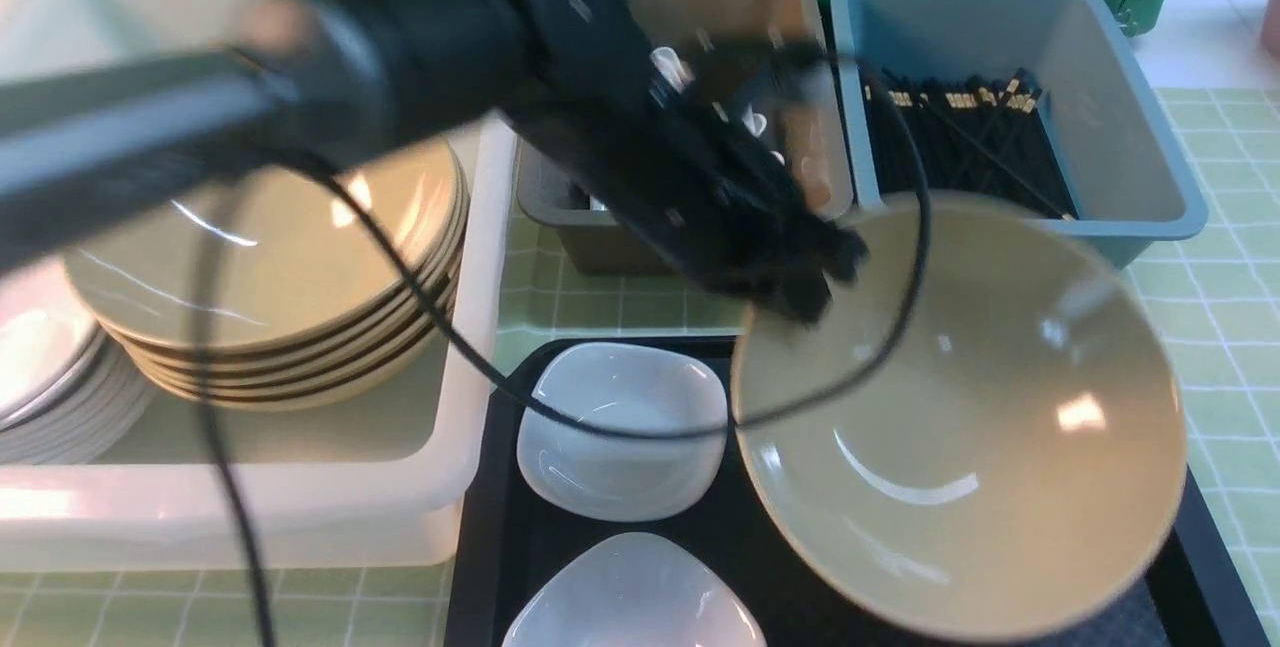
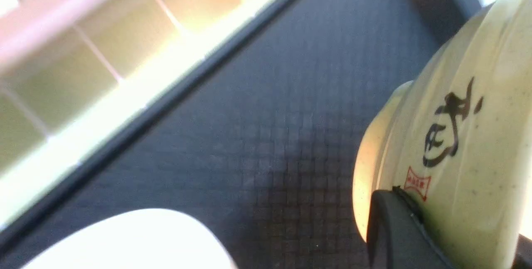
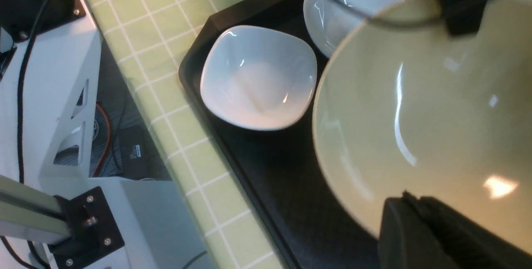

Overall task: On green table put chopsticks spoon bowls plates into blue grey white boxes.
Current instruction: 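Grasp the large bowl on the tray by its rim, then place the tan bowl onto the bowl stack in the left bin with the left gripper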

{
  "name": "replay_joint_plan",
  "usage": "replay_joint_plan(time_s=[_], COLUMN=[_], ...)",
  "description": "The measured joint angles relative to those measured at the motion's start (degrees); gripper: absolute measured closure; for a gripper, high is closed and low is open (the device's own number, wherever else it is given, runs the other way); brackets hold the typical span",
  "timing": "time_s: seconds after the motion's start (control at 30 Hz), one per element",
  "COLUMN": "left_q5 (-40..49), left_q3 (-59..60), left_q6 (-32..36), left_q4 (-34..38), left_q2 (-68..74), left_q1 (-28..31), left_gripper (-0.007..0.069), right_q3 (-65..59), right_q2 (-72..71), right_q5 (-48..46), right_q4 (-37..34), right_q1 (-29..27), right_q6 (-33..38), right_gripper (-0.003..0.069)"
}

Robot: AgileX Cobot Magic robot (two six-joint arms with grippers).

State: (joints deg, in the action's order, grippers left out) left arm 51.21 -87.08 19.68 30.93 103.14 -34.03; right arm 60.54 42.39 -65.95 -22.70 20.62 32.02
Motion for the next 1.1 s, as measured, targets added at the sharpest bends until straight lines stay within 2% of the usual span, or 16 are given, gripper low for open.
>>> replay_joint_plan(time_s=[0.23, 0.33, 0.4, 0.43, 0.5, 0.57, 0.7, 0.8, 0.87, 1.1], left_q5=[3.23, 4.75, 6.48, 6.62, 8.32, 8.84, 7.36, 3.13, -1.14, -14.39], left_q3=[0.05, 0.05, 0.06, 0.06, 1.06, 2.44, 12.37, 20.68, 27.41, 39.63], left_q6=[-0.05, -0.17, -0.19, -0.19, -0.23, -0.25, -1.19, -2.05, -2.83, -4.48], left_q4=[-0.77, -0.72, -0.72, -0.72, -0.66, -0.54, 0.03, 2.56, 4.8, 8.48], left_q2=[-8.67, -13.8, -17.23, -17.55, -21.68, -24.02, -31.95, -35.17, -35.97, -35.91], left_q1=[7.93, 13.82, 19.71, 20.26, 28.41, 33.39, 49.98, 56.22, 58.78, 59.26], left_gripper=[0.0608, 0.0608, 0.0608, 0.0608, 0.0608, 0.0608, 0.0608, 0.0608, 0.0608, 0.0608], right_q3=[0.0, 0.0, 0.0, 0.0, 0.0, 0.0, 0.0, 0.0, 0.0, 0.0], right_q2=[0.0, 0.0, 0.0, 0.0, 0.0, 0.0, 0.0, 0.0, 0.0, 0.0], right_q5=[-0.68, -0.68, -0.68, -0.68, -0.68, -0.62, 1.12, 1.97, 2.65, 2.74], right_q4=[0.0, 0.0, 0.0, 0.0, 0.0, -0.12, -2.75, -3.46, -3.7, -3.82], right_q1=[0.0, 0.0, 0.0, 0.0, 0.0, 0.0, 0.0, 0.0, 0.0, 0.0], right_q6=[0.05, 0.05, 0.05, 0.05, 0.05, 0.05, 0.05, 0.05, 0.17, 0.64], right_gripper=[0.0621, 0.0618, 0.0615, 0.0615, 0.0612, 0.0612, 0.0612, 0.0612, 0.0612, 0.0612])
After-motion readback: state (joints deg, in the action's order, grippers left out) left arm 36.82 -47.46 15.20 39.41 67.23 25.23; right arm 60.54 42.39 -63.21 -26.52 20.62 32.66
